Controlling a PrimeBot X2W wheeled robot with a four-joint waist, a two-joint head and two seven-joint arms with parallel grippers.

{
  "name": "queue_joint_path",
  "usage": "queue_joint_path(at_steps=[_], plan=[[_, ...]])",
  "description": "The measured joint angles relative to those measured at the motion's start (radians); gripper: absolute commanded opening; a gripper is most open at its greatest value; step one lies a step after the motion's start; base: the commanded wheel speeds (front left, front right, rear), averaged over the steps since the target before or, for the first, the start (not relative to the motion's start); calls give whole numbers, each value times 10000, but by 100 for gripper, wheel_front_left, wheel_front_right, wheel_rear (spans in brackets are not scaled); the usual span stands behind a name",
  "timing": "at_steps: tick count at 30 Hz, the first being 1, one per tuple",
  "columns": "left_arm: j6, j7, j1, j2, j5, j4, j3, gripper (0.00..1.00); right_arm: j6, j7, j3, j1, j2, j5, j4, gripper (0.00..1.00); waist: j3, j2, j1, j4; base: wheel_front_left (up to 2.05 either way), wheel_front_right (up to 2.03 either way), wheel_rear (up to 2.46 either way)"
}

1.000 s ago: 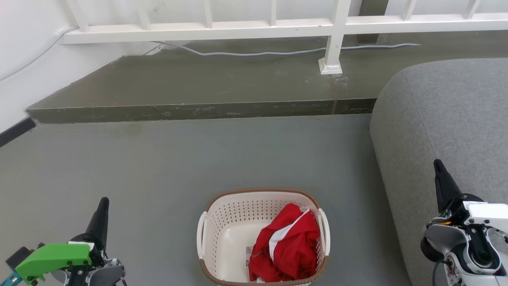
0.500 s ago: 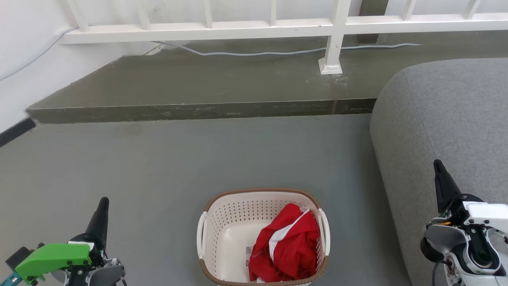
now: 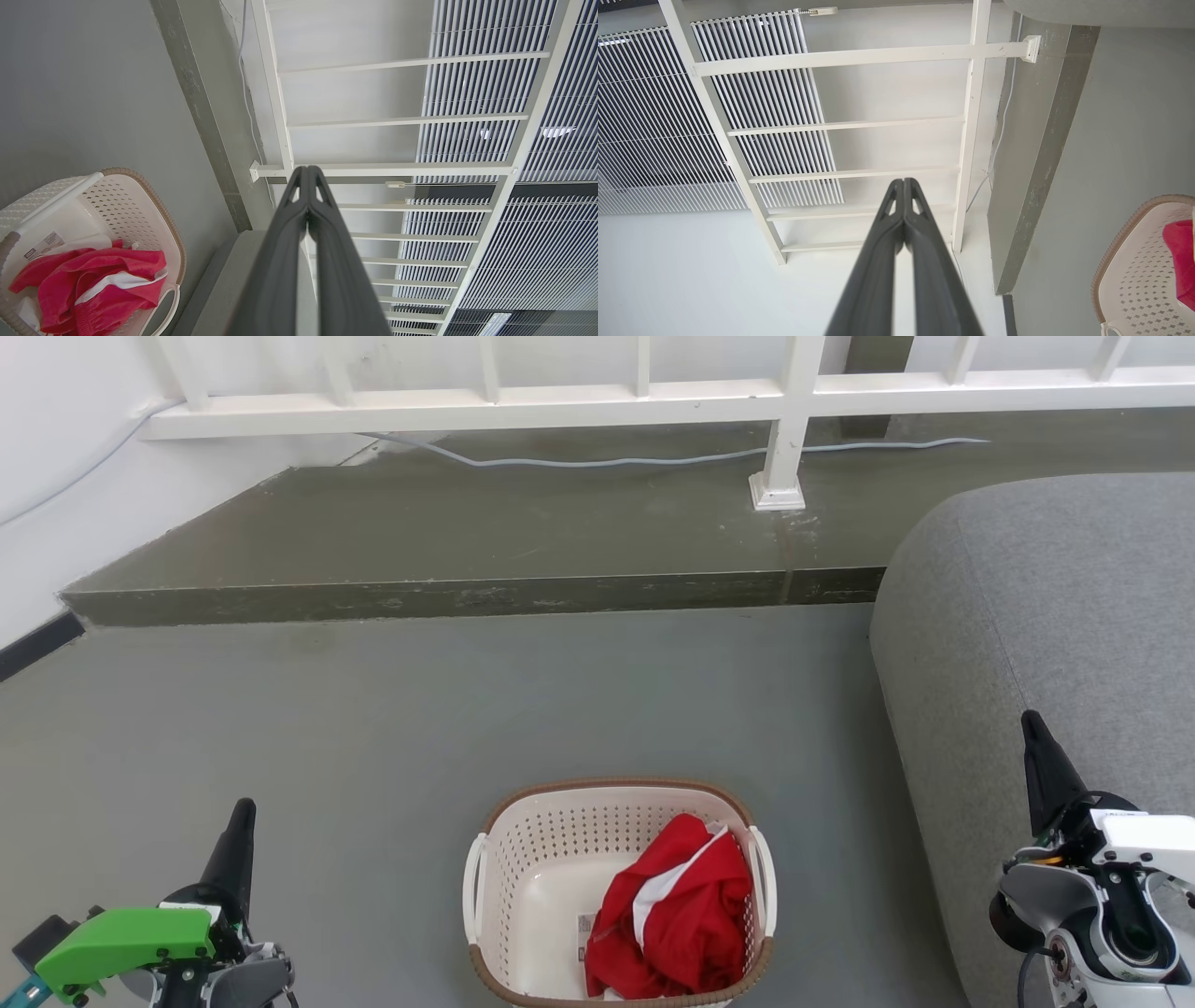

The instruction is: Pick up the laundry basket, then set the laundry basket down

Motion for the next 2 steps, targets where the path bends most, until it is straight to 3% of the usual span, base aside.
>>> queue_joint_path(at_steps=[2], plan=[[0, 0, -1, -2, 0, 0, 2, 0, 0, 0, -4, 0, 2, 0, 0, 0, 1, 0, 0, 0, 0, 0, 0]])
